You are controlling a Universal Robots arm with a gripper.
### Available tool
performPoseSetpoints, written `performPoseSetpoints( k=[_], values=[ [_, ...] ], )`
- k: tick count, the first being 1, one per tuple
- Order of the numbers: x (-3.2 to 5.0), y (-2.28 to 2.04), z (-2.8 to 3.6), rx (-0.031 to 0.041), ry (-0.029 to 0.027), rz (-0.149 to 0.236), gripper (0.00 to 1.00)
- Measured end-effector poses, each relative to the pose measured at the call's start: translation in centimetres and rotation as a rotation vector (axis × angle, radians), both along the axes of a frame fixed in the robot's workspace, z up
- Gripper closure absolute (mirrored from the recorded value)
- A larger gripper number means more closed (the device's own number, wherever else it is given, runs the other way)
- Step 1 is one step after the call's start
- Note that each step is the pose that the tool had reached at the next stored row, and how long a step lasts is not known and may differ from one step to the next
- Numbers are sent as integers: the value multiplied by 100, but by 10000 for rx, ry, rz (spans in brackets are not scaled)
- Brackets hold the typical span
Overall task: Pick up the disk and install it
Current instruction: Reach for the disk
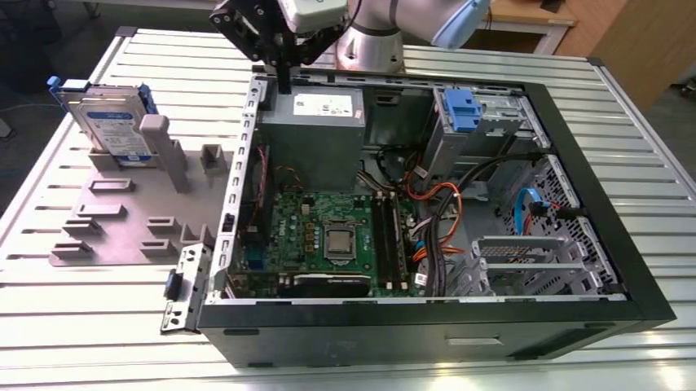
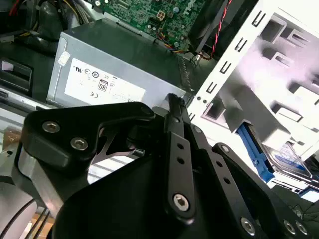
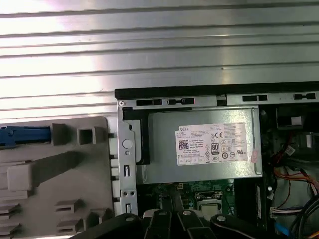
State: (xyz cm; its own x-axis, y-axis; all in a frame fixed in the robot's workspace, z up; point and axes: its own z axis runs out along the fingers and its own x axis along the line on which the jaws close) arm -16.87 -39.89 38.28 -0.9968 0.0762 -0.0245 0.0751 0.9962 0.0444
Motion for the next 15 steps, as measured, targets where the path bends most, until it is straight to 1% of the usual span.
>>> performPoseSetpoints(
  k=[1,3,5,9,11,15],
  values=[
    [-177,0,-36,-1,0,0,89],
    [-182,0,-37,0,0,0,89],
    [-290,0,-59,0,0,0,89],
    [-298,0,-61,0,0,0,89],
    [-330,0,-67,0,0,0,89],
    [-336,0,-69,0,0,0,89]
  ],
)
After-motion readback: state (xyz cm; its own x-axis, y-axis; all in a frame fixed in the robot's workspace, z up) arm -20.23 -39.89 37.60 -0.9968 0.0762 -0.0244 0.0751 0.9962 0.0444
